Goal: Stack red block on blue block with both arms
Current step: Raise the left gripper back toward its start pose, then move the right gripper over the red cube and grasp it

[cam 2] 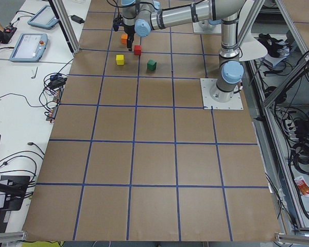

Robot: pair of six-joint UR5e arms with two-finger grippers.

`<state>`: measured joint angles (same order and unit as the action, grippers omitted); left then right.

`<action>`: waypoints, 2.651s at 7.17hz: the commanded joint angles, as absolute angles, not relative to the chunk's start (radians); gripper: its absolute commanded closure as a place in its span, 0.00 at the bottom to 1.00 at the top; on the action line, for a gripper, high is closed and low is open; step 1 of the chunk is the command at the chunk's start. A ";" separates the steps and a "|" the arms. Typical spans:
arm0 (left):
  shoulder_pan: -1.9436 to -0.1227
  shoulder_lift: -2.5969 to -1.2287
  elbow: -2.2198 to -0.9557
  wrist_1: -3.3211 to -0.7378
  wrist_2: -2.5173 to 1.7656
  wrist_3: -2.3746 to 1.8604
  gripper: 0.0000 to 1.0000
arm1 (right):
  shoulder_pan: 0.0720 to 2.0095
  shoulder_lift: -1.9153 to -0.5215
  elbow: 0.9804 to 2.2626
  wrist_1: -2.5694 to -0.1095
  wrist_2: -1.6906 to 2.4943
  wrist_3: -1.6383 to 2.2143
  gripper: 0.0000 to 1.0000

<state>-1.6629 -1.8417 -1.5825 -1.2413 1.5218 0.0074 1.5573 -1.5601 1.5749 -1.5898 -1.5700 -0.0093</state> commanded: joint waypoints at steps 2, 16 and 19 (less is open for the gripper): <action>-1.572 -1.587 -1.569 -1.560 1.580 0.164 0.00 | 1.574 -1.519 1.577 -1.697 -1.569 0.003 0.00; -1.566 -1.525 -1.608 -1.491 1.580 0.149 0.00 | 1.925 -1.034 1.582 -2.126 -1.465 0.351 0.00; -1.566 -1.523 -1.608 -1.491 1.580 0.150 0.00 | 1.925 -1.012 1.582 -2.131 -1.463 0.348 0.00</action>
